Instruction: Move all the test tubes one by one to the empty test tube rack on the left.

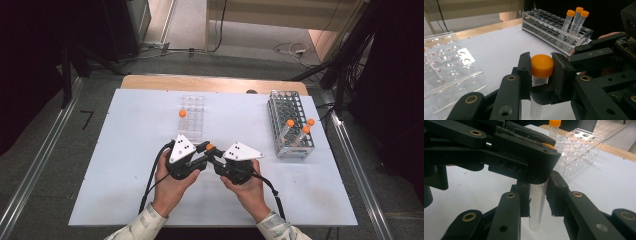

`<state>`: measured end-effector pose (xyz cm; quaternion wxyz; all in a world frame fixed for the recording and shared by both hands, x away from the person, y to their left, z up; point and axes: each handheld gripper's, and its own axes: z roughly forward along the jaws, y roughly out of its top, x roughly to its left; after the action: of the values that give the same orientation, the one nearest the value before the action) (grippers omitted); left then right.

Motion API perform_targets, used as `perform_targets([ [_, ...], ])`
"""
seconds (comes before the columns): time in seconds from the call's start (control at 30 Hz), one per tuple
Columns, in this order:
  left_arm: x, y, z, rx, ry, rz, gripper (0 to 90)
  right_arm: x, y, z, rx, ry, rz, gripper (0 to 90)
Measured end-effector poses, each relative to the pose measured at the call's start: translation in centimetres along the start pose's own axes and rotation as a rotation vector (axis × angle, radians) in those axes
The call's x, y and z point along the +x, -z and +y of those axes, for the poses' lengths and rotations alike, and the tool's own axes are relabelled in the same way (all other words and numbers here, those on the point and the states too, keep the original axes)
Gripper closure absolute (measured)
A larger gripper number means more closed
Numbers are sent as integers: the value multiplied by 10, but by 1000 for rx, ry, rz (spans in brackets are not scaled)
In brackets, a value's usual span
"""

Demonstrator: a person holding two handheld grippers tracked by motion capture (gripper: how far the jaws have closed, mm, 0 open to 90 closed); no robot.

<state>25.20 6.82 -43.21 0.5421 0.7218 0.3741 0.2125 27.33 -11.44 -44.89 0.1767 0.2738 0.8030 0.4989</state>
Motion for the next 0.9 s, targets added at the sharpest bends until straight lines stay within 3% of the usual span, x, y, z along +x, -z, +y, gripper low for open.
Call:
perform_targets([
  [0.13, 4, 2, 4, -17, 7, 11, 706, 0, 3, 1, 1, -4, 8, 467],
  [0.3, 16, 3, 17, -55, 42, 25, 706, -8, 15, -1, -4, -36, 18, 342],
  [0.67, 43, -9, 52, -57, 68, 96, 706, -29, 30, -10, -2, -74, -19, 339],
  [0.9, 64, -8, 65, -72, 95, 151, 707, -31, 31, -9, -5, -78, -20, 340],
])
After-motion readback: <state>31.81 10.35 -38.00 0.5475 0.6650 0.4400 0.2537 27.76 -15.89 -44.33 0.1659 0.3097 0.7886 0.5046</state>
